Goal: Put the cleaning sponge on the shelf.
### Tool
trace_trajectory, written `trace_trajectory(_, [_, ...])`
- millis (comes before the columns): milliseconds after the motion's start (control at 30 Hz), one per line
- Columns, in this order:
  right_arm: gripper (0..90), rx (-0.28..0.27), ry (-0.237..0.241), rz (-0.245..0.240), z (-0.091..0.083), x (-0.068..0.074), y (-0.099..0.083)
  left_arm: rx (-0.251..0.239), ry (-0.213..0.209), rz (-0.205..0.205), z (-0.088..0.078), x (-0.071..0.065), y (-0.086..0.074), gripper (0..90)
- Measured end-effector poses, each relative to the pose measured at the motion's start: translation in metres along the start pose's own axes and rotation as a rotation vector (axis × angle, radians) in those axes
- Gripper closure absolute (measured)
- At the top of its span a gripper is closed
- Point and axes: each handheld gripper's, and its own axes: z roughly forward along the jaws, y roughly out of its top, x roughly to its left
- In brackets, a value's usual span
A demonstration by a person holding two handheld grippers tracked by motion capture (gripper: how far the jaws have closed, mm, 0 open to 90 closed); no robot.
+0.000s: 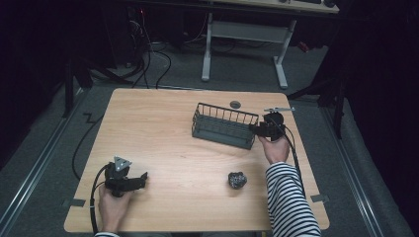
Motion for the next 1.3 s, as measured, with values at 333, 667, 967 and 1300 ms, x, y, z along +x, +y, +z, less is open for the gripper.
trace_trajectory(333, [56.6,0.029,0.014,-0.029,0.004,0.003,-0.003,0.000,0.001,-0.001,0.000,0.000,0.000,10.1])
trace_trajectory(667, [59.7,0.057,0.013,-0.074,0.003,0.008,-0.008,-0.001,0.001,-0.001,0.000,0.000,0.000,10.2])
trace_trajectory(967, [58.8,0.050,0.044,-0.091,-0.005,0.011,-0.018,-0.001,0.000,0.000,0.000,0.000,0.000,10.5])
trace_trajectory(1300, [58.9,0.041,0.082,-0.123,-0.013,0.015,-0.029,-0.001,-0.001,0.001,0.000,0.000,0.000,10.8])
